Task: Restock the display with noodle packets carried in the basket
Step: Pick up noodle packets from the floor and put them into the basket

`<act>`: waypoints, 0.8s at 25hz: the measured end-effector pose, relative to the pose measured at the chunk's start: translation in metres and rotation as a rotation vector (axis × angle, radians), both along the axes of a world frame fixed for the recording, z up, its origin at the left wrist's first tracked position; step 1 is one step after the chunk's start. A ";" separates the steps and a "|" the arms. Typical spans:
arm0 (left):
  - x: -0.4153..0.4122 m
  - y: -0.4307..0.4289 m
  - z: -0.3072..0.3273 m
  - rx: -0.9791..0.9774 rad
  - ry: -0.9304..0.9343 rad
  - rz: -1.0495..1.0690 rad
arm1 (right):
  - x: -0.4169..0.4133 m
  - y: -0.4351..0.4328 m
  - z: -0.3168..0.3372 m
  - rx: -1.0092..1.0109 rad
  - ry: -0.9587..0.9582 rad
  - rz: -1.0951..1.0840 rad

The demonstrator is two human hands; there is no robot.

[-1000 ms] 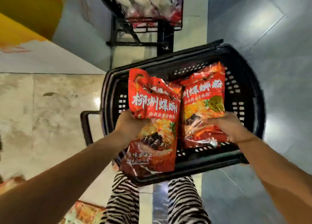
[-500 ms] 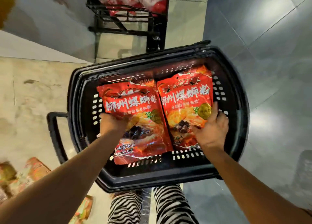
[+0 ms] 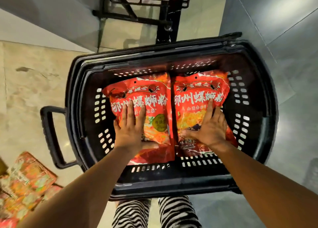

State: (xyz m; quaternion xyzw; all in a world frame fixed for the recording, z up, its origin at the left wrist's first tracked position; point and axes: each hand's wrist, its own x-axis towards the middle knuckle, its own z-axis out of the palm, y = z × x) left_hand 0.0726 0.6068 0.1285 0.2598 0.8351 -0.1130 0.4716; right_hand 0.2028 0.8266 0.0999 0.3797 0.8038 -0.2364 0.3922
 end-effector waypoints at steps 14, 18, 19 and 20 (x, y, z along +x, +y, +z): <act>-0.012 -0.011 -0.016 -0.021 -0.072 -0.088 | -0.008 -0.009 -0.012 0.026 -0.091 0.028; -0.016 -0.004 0.010 0.018 -0.092 -0.067 | -0.027 -0.015 0.018 0.046 -0.161 0.005; -0.017 -0.003 0.019 0.057 -0.090 -0.052 | -0.034 -0.020 0.029 0.068 -0.165 0.001; -0.018 -0.005 0.029 0.107 -0.077 -0.054 | -0.042 -0.028 0.040 0.091 -0.141 0.008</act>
